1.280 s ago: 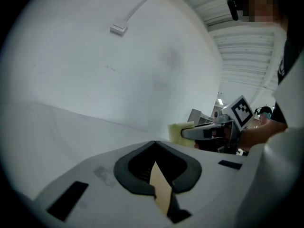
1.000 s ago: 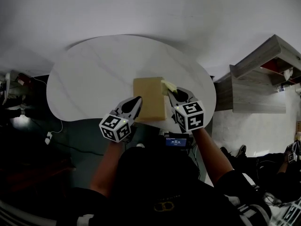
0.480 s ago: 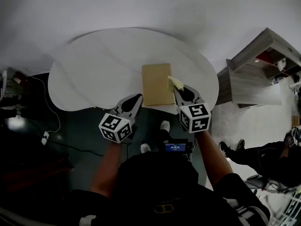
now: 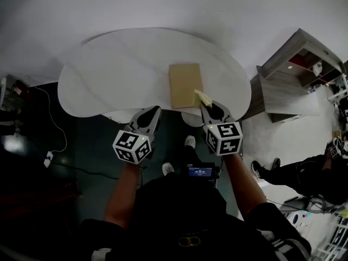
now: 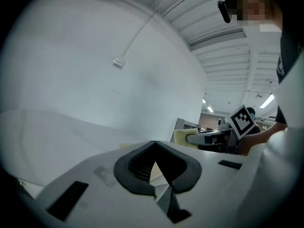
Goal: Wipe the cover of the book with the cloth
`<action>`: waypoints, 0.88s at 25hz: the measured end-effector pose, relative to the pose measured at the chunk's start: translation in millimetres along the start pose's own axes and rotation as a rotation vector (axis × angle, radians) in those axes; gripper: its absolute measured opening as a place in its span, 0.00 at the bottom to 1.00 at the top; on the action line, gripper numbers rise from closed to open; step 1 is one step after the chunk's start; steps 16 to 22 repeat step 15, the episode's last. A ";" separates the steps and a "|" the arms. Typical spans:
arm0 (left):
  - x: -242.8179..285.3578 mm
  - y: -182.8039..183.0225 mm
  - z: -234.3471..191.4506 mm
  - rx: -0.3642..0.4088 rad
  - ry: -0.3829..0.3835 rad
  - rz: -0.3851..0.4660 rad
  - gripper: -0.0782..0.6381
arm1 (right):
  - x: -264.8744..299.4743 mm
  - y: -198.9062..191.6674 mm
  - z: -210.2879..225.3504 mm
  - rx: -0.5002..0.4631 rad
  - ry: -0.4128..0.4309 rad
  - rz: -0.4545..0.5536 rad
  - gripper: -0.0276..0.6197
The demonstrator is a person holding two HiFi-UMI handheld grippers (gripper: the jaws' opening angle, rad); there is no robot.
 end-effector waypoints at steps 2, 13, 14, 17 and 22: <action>-8.3 1.3 0.1 0.019 0.004 0.005 0.12 | -6.0 -1.9 -6.6 -0.001 -0.011 0.005 0.18; -25.3 7.9 2.8 0.079 0.010 0.002 0.12 | -18.6 6.4 -24.3 -0.017 -0.036 0.029 0.18; -25.8 8.3 3.6 0.084 0.009 0.001 0.12 | -19.1 6.9 -25.0 -0.019 -0.036 0.029 0.18; -26.3 8.7 4.3 0.089 0.008 0.000 0.12 | -19.5 7.3 -25.7 -0.021 -0.036 0.029 0.18; -26.3 8.7 4.3 0.089 0.008 0.000 0.12 | -19.5 7.3 -25.7 -0.021 -0.036 0.029 0.18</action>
Point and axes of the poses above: the fingertips, and each gripper's own axes: x forward along the fingers, z to its right, y out of its top, the point moved 3 cm from there along -x, backward along the fingers, and after that the axes turned 15 degrees about z, right-handed, at the moved point
